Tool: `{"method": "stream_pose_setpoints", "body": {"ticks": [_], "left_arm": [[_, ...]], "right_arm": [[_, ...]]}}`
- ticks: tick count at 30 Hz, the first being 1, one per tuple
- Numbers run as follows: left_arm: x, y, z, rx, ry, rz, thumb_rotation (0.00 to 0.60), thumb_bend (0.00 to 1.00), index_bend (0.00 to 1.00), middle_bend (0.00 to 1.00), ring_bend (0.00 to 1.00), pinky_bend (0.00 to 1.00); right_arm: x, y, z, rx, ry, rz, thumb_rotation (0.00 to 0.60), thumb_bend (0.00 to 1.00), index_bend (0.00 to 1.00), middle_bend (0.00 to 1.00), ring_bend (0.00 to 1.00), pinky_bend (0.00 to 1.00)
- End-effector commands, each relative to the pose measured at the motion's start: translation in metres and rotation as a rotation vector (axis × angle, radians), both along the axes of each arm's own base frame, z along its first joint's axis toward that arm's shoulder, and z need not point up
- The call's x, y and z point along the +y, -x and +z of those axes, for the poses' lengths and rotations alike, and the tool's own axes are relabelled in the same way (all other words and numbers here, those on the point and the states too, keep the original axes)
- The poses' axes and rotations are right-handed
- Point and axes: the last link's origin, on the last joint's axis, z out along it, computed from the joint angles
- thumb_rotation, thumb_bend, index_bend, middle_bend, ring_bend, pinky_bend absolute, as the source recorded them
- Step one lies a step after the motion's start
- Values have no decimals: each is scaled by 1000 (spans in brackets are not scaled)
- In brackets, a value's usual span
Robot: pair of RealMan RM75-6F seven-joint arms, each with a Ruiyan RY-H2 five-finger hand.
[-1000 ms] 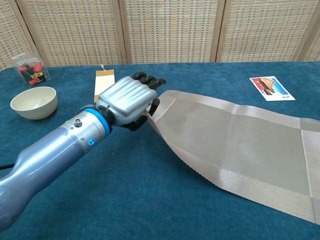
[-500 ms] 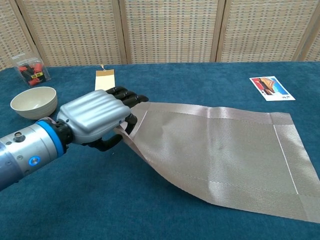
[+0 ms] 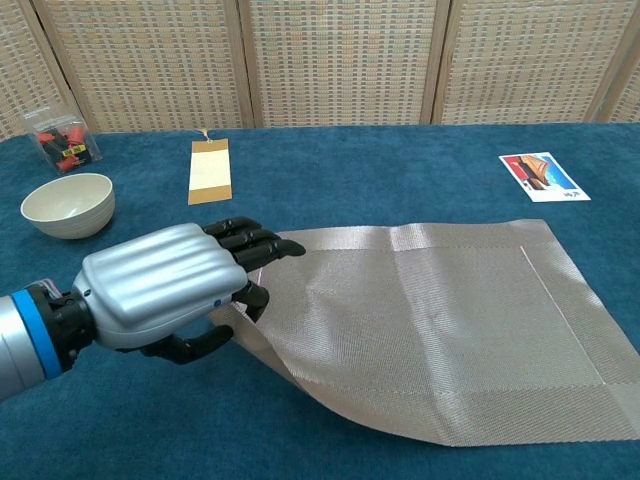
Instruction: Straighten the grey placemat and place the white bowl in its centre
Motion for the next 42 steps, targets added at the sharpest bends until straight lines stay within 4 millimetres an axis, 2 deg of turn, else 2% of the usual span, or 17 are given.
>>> {"method": "stream_pose_setpoints", "body": {"ticks": [1,7,9,15,17,19,25,30,32,35,42], "left_arm": [[-3,3,0,6,20,-3,600,531,815,0,0,0],[-7,6,-1,8,42,-3,600,530,811,0,0,0],[-8,7,-1,9,47,-2,600,528,767,0,0,0],[-8,11,4,-2,62,25,600,339,216,0,0,0],[-7,12,8,-15,60,36,600,321,136,0,0,0],[-6,12,15,-38,45,48,600,311,101,0,0,0],[-10,19,35,-133,3,121,600,307,75,0,0,0],[-9,34,59,-203,-88,202,600,307,76,0,0,0],[2,49,78,-222,-179,270,600,307,83,0,0,0],[20,62,96,-220,-275,318,600,307,102,0,0,0],[61,88,115,-158,-402,425,600,307,186,0,0,0]], "right_arm": [[0,0,-1,2,0,0,600,122,73,0,0,0],[0,0,-2,11,0,-1,600,123,73,0,0,0],[0,0,-3,14,0,-2,600,123,73,0,0,0],[-1,0,-4,27,-3,-4,600,123,73,0,0,0],[0,1,-5,29,-5,-6,600,122,73,0,0,0],[0,1,-5,32,-6,-7,600,122,73,0,0,0],[0,0,-6,38,-6,-6,600,122,73,0,0,0],[0,0,-9,45,-15,-7,600,122,73,0,0,0],[1,-1,-12,53,-21,-5,600,122,73,0,0,0],[2,-2,-14,58,-23,-4,600,122,73,0,0,0],[4,-4,-16,67,-26,2,600,122,73,0,0,0]]}}
